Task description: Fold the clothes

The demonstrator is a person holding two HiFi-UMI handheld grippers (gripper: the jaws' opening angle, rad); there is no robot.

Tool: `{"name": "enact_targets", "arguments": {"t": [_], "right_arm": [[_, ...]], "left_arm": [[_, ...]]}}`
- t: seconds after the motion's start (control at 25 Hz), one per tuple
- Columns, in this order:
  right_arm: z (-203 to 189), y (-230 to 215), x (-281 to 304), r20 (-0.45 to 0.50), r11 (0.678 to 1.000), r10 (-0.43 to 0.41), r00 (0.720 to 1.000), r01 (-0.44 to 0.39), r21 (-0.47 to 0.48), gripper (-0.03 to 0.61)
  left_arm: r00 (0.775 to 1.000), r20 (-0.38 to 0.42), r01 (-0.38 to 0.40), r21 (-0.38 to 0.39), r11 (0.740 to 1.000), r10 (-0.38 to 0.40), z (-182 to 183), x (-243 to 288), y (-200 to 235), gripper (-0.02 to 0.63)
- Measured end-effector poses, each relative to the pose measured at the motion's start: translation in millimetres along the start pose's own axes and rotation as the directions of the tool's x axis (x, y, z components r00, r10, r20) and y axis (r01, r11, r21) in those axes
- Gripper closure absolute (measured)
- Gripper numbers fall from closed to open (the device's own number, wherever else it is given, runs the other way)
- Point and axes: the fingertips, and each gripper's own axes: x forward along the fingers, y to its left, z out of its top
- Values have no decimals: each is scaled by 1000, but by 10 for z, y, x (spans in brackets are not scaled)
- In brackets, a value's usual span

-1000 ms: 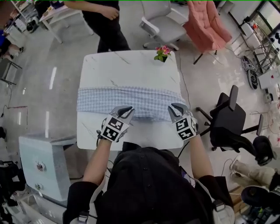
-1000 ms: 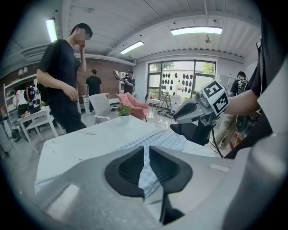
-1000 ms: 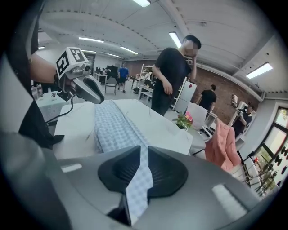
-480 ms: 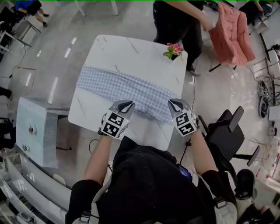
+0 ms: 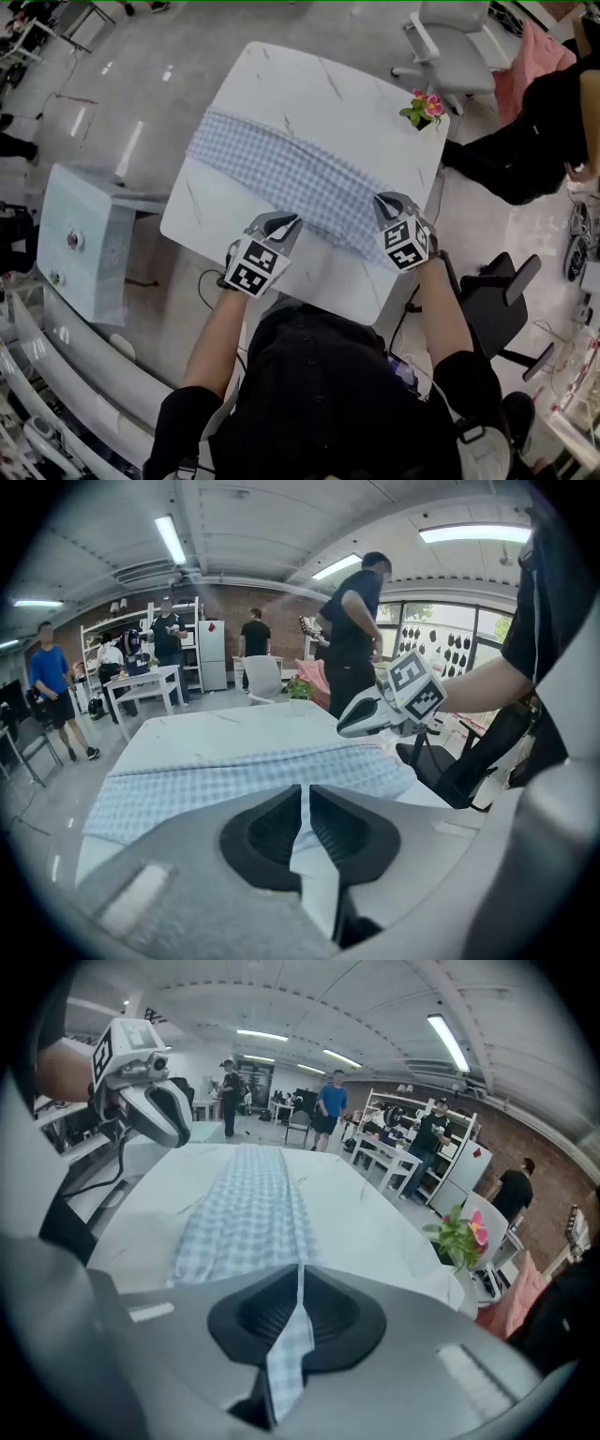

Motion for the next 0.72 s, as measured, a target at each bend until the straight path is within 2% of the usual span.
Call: {"name": "enact_targets", "arguments": {"t": [0.16, 0.36, 0.72], "right_arm": [[-71, -48, 291, -63, 1000, 24, 998, -25, -13, 554], [-179, -110, 544, -128, 998, 57, 990, -59, -15, 518], [-297, -47, 749, -198, 993, 119, 973, -120, 8, 515]], "left_arm": [[1000, -6, -11, -27, 1000, 11, -88, -65, 157, 577], [999, -28, -17, -45, 999, 16, -211, -118, 295, 577], [997, -71, 22, -56, 998, -26, -356, -40, 432, 577]]}}
